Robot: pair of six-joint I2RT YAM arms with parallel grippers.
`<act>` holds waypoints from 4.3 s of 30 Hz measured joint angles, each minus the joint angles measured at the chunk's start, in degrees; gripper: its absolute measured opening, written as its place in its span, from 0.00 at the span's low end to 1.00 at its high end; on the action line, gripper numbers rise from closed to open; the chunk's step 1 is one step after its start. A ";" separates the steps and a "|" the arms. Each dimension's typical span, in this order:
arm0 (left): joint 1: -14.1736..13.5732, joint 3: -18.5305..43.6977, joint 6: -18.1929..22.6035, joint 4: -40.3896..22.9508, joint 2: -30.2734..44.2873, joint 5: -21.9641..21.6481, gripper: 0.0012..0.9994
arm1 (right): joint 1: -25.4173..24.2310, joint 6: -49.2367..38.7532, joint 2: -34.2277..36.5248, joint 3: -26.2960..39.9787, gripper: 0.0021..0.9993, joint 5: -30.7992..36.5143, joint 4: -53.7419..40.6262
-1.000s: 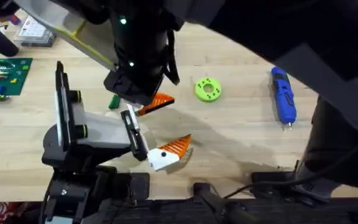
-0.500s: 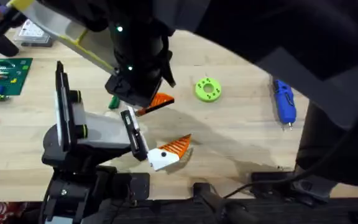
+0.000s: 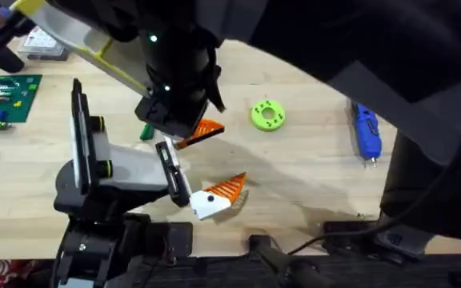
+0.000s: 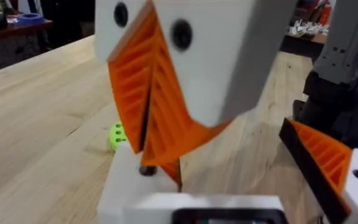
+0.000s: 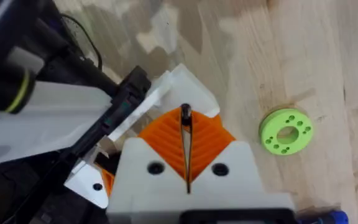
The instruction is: Pick up the gripper from the table and insert it into the empty holder that is missing its gripper. Then pick up a screw, insert it into the mounting hole, and use the screwdriver to tighten it. Finally, clean up the table by picking up the vegetable and placing it into the bucket.
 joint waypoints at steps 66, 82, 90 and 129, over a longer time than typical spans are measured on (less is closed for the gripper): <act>0.00 0.00 -1.51 -0.11 0.26 0.15 0.99 | 0.00 0.00 1.05 -1.65 0.01 0.15 1.08; 0.02 0.00 -1.50 -0.09 0.26 0.15 0.99 | -0.15 -0.14 1.05 -1.65 0.62 1.11 0.39; 0.07 -0.02 -1.77 -0.13 0.31 0.20 0.99 | -1.46 -0.62 1.03 -1.58 1.00 2.39 -0.04; 0.07 -0.02 -1.05 -0.02 0.28 0.21 0.99 | -10.93 5.29 -12.64 -0.57 1.00 0.39 0.72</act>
